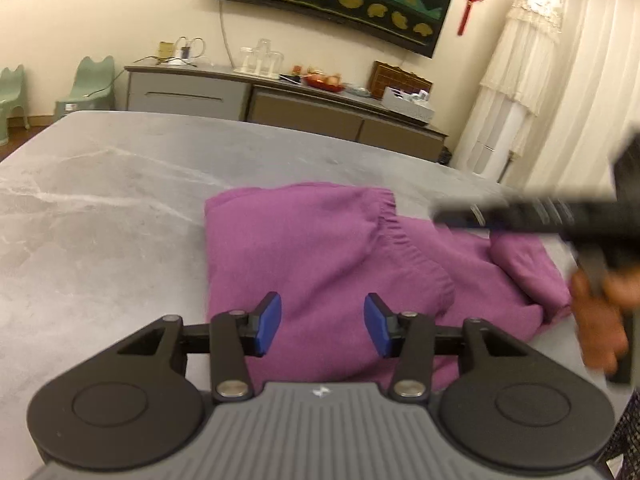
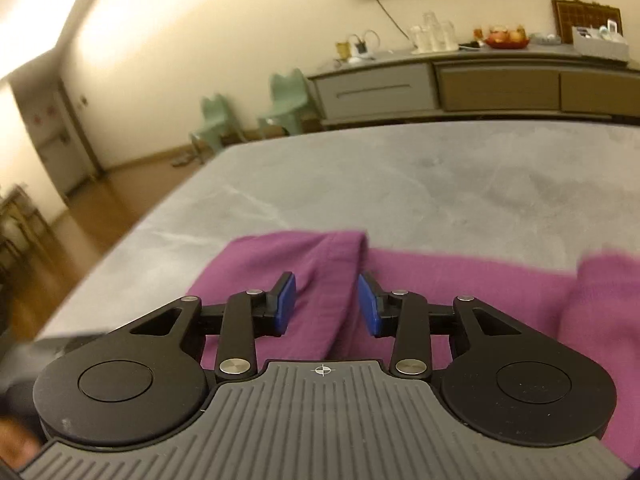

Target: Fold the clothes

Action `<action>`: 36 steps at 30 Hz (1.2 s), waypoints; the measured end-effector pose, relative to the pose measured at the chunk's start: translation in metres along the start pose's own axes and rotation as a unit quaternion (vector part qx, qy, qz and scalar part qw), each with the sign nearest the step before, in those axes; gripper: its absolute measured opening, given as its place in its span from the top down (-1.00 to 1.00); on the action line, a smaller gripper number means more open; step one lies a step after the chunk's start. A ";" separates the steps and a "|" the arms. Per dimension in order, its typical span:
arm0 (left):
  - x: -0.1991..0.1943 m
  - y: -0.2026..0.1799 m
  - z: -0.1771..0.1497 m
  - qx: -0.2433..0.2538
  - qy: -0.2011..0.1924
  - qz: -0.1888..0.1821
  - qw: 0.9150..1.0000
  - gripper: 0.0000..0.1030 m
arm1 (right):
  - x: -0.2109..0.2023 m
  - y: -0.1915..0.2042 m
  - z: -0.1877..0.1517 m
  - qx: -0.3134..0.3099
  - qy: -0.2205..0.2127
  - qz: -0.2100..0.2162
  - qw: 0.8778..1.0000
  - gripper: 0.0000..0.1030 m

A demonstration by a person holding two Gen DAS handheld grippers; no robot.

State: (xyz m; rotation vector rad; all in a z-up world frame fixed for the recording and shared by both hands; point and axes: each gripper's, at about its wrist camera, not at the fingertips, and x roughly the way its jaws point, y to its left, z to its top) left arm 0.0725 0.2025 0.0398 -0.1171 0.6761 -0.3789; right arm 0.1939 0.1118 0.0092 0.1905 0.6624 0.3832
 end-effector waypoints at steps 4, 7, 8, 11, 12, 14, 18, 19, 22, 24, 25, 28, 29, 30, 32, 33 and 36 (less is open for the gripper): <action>0.013 0.002 0.004 -0.018 0.021 0.035 0.999 0.12 | 0.018 0.007 -0.053 -0.033 0.023 -0.002 0.999 0.27; 0.003 -0.006 0.012 -0.018 0.002 0.038 0.999 0.11 | 0.013 0.013 -0.053 -0.017 0.011 -0.011 1.000 0.25; -0.001 -0.011 0.015 -0.015 -0.004 0.037 0.999 0.11 | 0.009 0.014 -0.052 -0.017 0.008 -0.006 1.000 0.20; 0.000 -0.034 0.025 0.000 -0.016 0.033 0.999 0.10 | -0.003 0.013 -0.054 -0.040 0.008 0.000 0.999 0.10; 0.002 -0.045 0.028 0.010 -0.020 0.031 0.999 0.10 | -0.013 0.007 -0.053 -0.037 0.001 -0.002 0.999 0.05; 0.011 -0.069 0.031 0.036 -0.023 0.024 0.999 0.10 | -0.037 -0.005 -0.051 -0.038 -0.018 -0.024 0.999 -0.02; 0.037 -0.116 0.027 0.097 -0.020 0.012 0.995 0.10 | -0.075 -0.045 -0.045 -0.017 -0.045 -0.093 0.994 -0.05; 0.044 -0.127 0.025 0.113 -0.018 0.013 0.993 0.10 | -0.081 -0.055 -0.045 -0.004 -0.047 -0.101 0.994 -0.09; 0.068 -0.148 0.014 0.157 -0.002 0.042 0.987 0.10 | -0.089 -0.077 -0.054 0.020 -0.044 -0.123 0.991 -0.20; 0.079 -0.152 0.005 0.177 0.010 0.078 0.981 0.11 | -0.086 -0.084 -0.059 0.016 -0.036 -0.132 0.990 -0.30; 0.083 -0.152 0.002 0.184 0.015 0.094 0.978 0.11 | -0.084 -0.084 -0.061 0.008 -0.032 -0.135 0.990 -0.40; 0.085 -0.138 0.000 0.165 0.038 0.121 0.978 0.04 | -0.081 -0.078 -0.063 -0.042 -0.026 -0.150 0.987 -0.48; 0.084 -0.132 0.001 0.151 0.041 0.113 0.981 0.04 | -0.079 -0.074 -0.063 -0.058 -0.023 -0.153 0.986 -0.55; 0.082 -0.129 0.001 0.142 0.042 0.106 0.983 0.04 | -0.078 -0.070 -0.063 -0.070 -0.022 -0.154 0.985 -0.59; 0.080 -0.129 0.001 0.142 0.043 0.105 0.983 0.04 | -0.074 -0.066 -0.065 -0.084 -0.018 -0.158 0.984 -0.63; 0.080 -0.130 0.001 0.145 0.044 0.107 0.983 0.04 | -0.072 -0.066 -0.066 -0.091 -0.016 -0.161 0.983 -0.62; 0.081 -0.133 0.000 0.155 0.046 0.115 0.980 0.04 | -0.070 -0.065 -0.068 -0.112 -0.011 -0.170 0.979 -0.55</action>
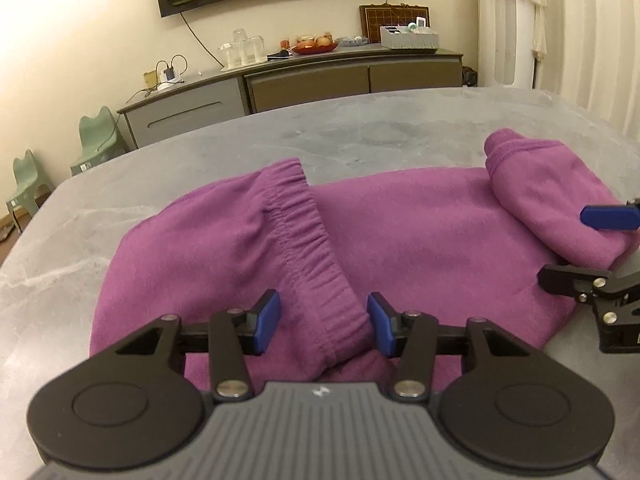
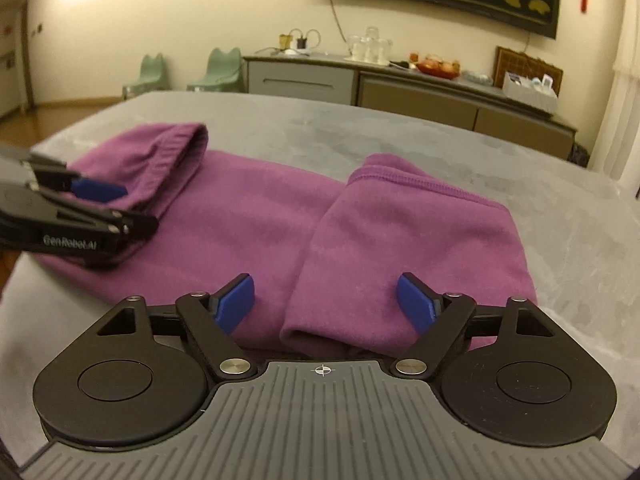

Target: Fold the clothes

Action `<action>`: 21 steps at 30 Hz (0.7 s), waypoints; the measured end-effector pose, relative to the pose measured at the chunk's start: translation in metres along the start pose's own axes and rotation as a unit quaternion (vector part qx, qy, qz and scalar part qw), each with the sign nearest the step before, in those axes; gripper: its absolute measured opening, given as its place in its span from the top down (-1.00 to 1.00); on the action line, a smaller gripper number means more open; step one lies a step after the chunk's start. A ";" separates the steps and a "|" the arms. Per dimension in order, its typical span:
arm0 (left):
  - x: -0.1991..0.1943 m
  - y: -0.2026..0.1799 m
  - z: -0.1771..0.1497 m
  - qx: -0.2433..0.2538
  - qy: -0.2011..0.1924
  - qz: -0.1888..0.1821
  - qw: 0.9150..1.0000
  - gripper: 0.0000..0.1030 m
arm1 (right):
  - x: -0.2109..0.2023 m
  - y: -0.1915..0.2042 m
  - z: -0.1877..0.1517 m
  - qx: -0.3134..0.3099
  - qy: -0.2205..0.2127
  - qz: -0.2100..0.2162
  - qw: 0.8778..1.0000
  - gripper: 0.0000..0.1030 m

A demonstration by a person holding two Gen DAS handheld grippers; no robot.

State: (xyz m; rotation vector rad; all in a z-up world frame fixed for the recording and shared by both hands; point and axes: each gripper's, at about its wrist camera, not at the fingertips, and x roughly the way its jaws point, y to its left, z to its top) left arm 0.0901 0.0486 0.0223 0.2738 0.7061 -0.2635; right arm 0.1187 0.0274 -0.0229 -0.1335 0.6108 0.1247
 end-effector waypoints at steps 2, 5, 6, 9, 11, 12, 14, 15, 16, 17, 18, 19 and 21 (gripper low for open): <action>0.001 0.000 0.001 0.001 0.000 0.001 1.000 0.04 | -0.002 -0.004 0.000 0.003 -0.001 -0.002 1.000 -0.47; 0.000 0.001 0.002 -0.003 0.000 0.004 1.000 -0.04 | -0.004 -0.015 0.001 0.021 -0.002 0.000 1.000 -0.24; -0.001 0.003 0.002 -0.006 0.001 0.005 1.000 -0.08 | -0.004 -0.019 0.001 0.027 -0.002 0.004 1.000 -0.22; -0.002 0.011 0.000 -0.020 0.006 0.001 1.000 -0.10 | -0.004 -0.024 0.002 0.037 -0.002 0.010 0.999 -0.11; -0.002 0.010 0.000 -0.019 0.007 0.003 1.000 -0.10 | -0.003 -0.025 0.002 0.040 -0.002 0.012 0.999 -0.07; -0.002 0.008 0.000 -0.013 0.006 0.006 1.000 -0.10 | -0.002 -0.024 0.002 0.038 -0.001 0.012 0.999 -0.05; -0.002 0.004 -0.001 -0.005 0.005 0.011 1.000 -0.10 | -0.002 -0.025 0.001 0.034 -0.001 0.006 0.999 0.08; -0.002 0.004 -0.001 -0.005 0.006 0.012 1.000 -0.11 | -0.002 -0.025 0.001 0.032 0.000 0.003 0.999 0.11; -0.001 0.005 -0.001 -0.006 0.006 0.012 1.000 -0.12 | -0.002 -0.026 0.001 0.031 0.000 -0.002 1.000 0.15; -0.001 0.006 -0.002 -0.007 0.006 0.012 1.000 -0.12 | -0.001 -0.028 0.000 0.031 0.001 -0.007 0.999 0.15; -0.001 0.007 -0.002 -0.009 0.006 0.011 1.000 -0.12 | 0.000 -0.030 0.000 0.031 0.002 -0.013 0.999 0.17; -0.001 0.008 -0.003 -0.010 0.007 0.013 1.000 -0.12 | 0.001 -0.031 0.000 0.031 0.002 -0.017 0.999 0.18; -0.001 0.009 -0.004 -0.010 0.007 0.022 1.000 -0.12 | 0.004 -0.034 -0.001 0.030 0.003 -0.024 0.999 0.18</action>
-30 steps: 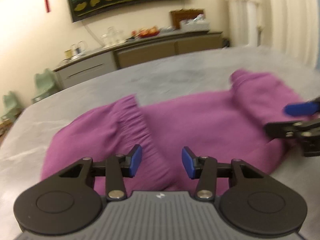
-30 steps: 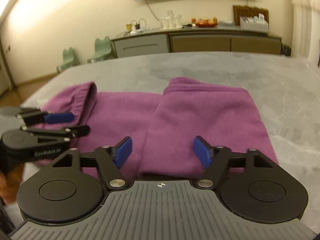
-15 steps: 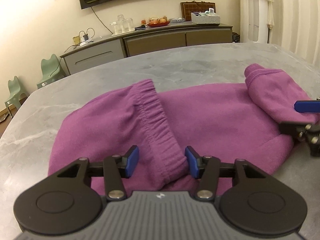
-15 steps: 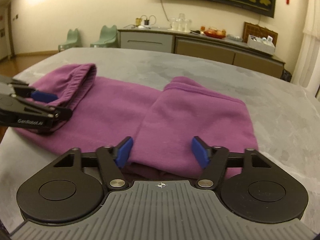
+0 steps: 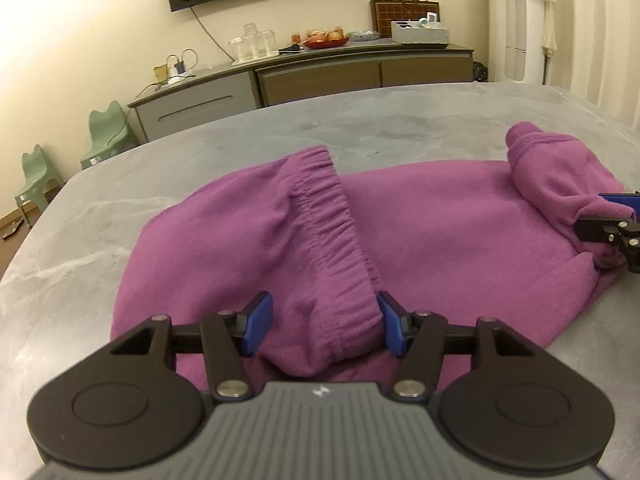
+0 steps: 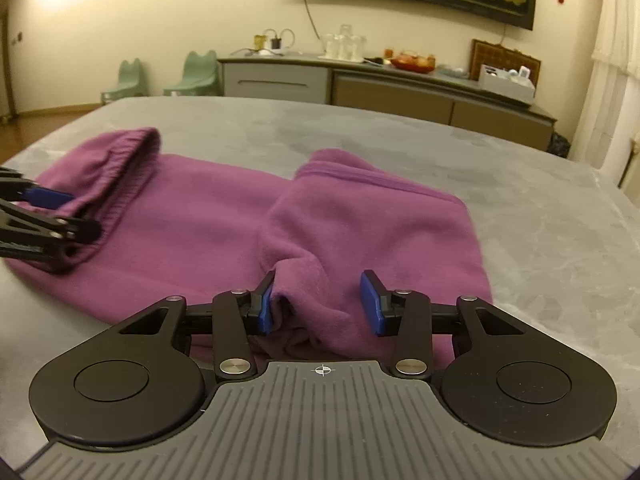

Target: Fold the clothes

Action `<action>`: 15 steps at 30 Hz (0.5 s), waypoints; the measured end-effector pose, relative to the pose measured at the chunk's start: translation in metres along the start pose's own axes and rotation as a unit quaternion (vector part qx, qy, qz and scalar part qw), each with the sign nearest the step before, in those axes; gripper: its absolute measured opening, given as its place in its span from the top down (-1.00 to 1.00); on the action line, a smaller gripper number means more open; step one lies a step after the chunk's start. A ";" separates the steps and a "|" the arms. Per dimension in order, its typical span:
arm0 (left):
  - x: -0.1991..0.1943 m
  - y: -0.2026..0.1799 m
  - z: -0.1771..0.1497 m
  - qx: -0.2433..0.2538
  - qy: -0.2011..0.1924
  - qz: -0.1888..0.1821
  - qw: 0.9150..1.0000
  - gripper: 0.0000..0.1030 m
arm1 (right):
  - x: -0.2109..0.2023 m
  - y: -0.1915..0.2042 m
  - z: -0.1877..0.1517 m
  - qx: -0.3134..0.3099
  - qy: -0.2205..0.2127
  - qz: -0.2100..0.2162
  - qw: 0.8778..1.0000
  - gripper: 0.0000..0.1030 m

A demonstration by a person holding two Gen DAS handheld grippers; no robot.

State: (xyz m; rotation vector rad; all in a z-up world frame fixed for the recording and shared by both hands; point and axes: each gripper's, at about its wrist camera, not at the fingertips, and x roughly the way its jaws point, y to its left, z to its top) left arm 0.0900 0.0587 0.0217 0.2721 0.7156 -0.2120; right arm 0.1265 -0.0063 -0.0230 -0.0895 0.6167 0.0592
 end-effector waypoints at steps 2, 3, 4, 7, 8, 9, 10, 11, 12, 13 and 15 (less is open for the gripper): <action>0.000 0.000 -0.001 -0.001 -0.001 0.007 1.000 -0.12 | 0.001 0.000 0.000 0.001 0.000 -0.001 1.000 0.10; 0.000 0.000 -0.001 -0.002 -0.002 0.009 1.000 -0.11 | 0.000 0.001 0.002 0.004 0.001 0.003 1.000 0.05; -0.001 0.000 -0.001 -0.005 -0.003 0.008 1.000 -0.08 | -0.002 0.002 0.003 0.007 0.001 0.007 1.000 -0.07; -0.016 0.006 -0.003 -0.032 -0.011 -0.038 0.999 -0.03 | -0.021 0.004 0.015 0.045 -0.025 0.051 0.997 -0.16; -0.022 0.010 -0.005 -0.046 -0.015 -0.058 0.997 -0.03 | -0.029 0.006 0.021 0.060 -0.039 0.073 0.995 -0.27; -0.029 0.017 -0.007 -0.064 -0.020 -0.078 0.995 -0.03 | -0.035 0.007 0.027 0.080 -0.048 0.103 0.990 -0.33; -0.037 0.026 -0.010 -0.081 -0.028 -0.092 0.992 -0.03 | -0.034 0.010 0.033 0.104 -0.046 0.142 0.983 -0.42; -0.044 0.037 -0.013 -0.099 -0.037 -0.099 0.990 -0.03 | -0.029 0.015 0.039 0.126 -0.037 0.181 0.975 -0.47; -0.048 0.052 -0.016 -0.122 -0.042 -0.101 0.987 -0.03 | -0.020 0.021 0.044 0.144 -0.025 0.212 0.966 -0.49; -0.052 0.070 -0.020 -0.150 -0.045 -0.101 0.982 -0.03 | -0.007 0.029 0.048 0.158 -0.008 0.230 0.960 -0.49; -0.055 0.109 -0.031 -0.221 -0.046 -0.102 0.969 -0.02 | 0.020 0.047 0.055 0.179 0.024 0.260 0.949 -0.49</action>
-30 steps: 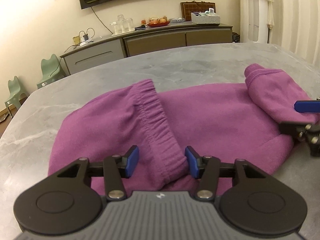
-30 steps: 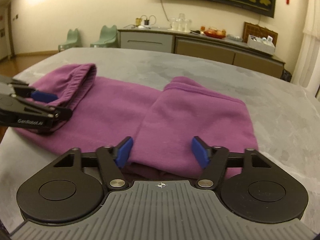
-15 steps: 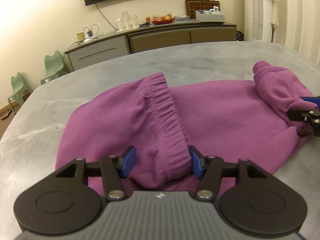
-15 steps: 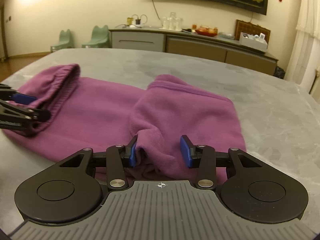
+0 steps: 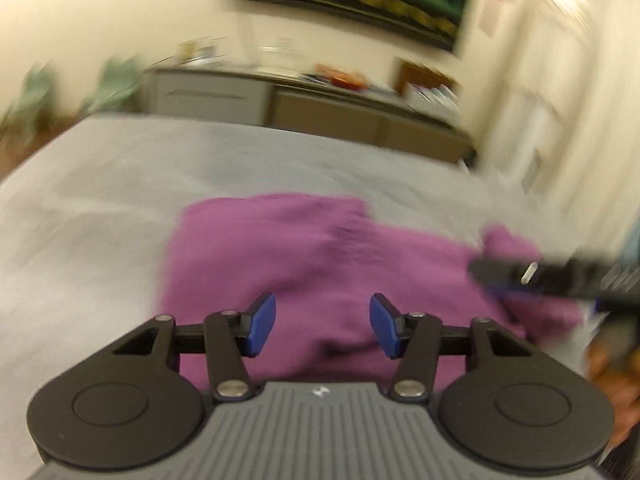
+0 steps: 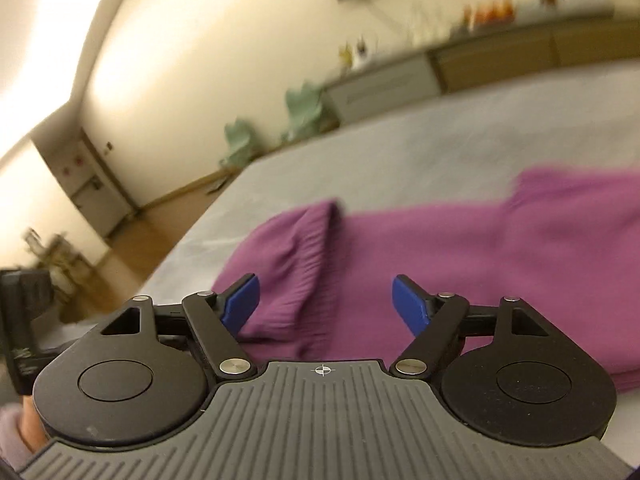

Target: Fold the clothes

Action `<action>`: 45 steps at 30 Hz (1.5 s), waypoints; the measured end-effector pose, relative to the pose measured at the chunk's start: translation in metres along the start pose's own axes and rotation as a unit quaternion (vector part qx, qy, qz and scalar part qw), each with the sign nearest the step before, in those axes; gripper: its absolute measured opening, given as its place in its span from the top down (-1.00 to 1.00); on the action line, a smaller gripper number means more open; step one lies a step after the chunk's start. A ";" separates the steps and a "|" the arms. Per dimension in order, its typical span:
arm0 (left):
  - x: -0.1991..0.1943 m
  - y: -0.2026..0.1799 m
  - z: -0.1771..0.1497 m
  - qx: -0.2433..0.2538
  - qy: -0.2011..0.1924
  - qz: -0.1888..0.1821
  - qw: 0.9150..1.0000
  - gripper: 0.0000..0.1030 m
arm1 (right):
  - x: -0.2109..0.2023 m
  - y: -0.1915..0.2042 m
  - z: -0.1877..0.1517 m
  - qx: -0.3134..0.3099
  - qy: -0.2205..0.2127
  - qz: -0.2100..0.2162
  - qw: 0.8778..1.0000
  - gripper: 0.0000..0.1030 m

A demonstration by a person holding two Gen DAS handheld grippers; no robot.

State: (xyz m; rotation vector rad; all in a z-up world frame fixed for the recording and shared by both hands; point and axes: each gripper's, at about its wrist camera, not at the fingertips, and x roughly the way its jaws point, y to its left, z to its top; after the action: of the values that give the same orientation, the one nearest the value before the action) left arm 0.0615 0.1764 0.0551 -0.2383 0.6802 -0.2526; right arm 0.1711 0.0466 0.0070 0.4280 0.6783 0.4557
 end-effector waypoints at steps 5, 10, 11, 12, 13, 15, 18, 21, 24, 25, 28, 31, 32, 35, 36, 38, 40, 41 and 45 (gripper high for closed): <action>-0.017 0.079 0.006 -0.142 -0.009 0.005 0.990 0.00 | 0.079 0.015 0.002 -0.001 0.055 -0.017 0.998 -0.07; -0.026 0.093 0.003 -0.156 -0.018 0.002 0.988 0.00 | 0.109 0.042 0.002 0.000 0.061 0.002 0.998 0.32; -0.026 0.093 0.004 -0.157 -0.020 -0.001 0.987 0.00 | 0.113 0.047 0.003 -0.001 0.061 0.006 0.998 0.33; -0.026 0.091 0.006 -0.154 -0.021 -0.005 0.988 0.00 | 0.116 0.053 0.002 -0.006 0.064 0.008 0.998 0.34; -0.026 0.089 0.007 -0.148 -0.023 -0.008 0.989 0.00 | 0.119 0.056 0.000 -0.008 0.067 0.010 0.998 0.34; -0.027 0.085 0.005 -0.136 -0.025 -0.005 0.990 0.00 | 0.121 0.061 -0.002 -0.004 0.067 0.020 0.998 0.40; -0.028 0.085 0.004 -0.136 -0.030 0.020 0.990 0.00 | 0.121 0.059 -0.003 0.015 0.064 0.028 0.997 0.43; -0.035 0.095 0.004 -0.155 -0.040 0.034 0.987 0.00 | 0.120 0.047 -0.006 0.043 0.062 0.006 0.997 0.13; -0.044 0.098 0.005 -0.163 -0.050 0.040 0.985 0.00 | 0.121 0.044 -0.009 0.048 0.064 0.001 0.997 0.10; -0.045 0.098 0.005 -0.165 -0.053 0.044 0.984 0.00 | 0.124 0.047 -0.009 0.039 0.072 0.007 0.997 0.12; -0.054 0.103 0.007 -0.183 -0.071 0.063 0.979 0.00 | 0.127 0.057 -0.001 0.041 0.089 0.024 0.995 0.56; -0.071 0.117 0.008 -0.216 -0.110 0.087 0.966 0.00 | 0.121 0.081 0.015 0.085 0.070 0.088 0.990 0.68; -0.079 0.123 0.008 -0.228 -0.127 0.092 0.961 0.00 | 0.119 0.093 0.019 0.099 0.064 0.115 0.986 0.70; -0.097 0.135 0.010 -0.246 -0.157 0.096 0.952 0.00 | 0.111 0.123 0.027 0.125 0.044 0.180 0.975 0.72; -0.098 0.136 0.010 -0.242 -0.156 0.091 0.953 0.00 | 0.108 0.127 0.025 0.121 0.035 0.178 0.976 0.73; -0.089 0.128 0.011 -0.221 -0.134 0.069 0.964 0.00 | 0.111 0.122 0.014 0.098 0.034 0.128 0.986 0.73; -0.078 0.117 0.010 -0.194 -0.108 0.049 0.974 0.00 | 0.125 0.105 -0.006 0.054 0.053 0.037 0.996 0.73; -0.072 0.109 0.010 -0.176 -0.094 0.045 0.979 0.00 | 0.132 0.096 -0.016 0.031 0.062 -0.008 0.998 0.73; -0.053 0.080 0.005 -0.113 -0.063 0.038 0.991 0.00 | 0.137 0.075 -0.025 0.035 0.066 -0.020 0.997 0.71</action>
State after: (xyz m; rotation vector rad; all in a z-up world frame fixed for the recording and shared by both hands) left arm 0.0374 0.2689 0.0659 -0.4397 0.5912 -0.0865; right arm 0.2290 0.1859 -0.0395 0.4524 0.8318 0.4266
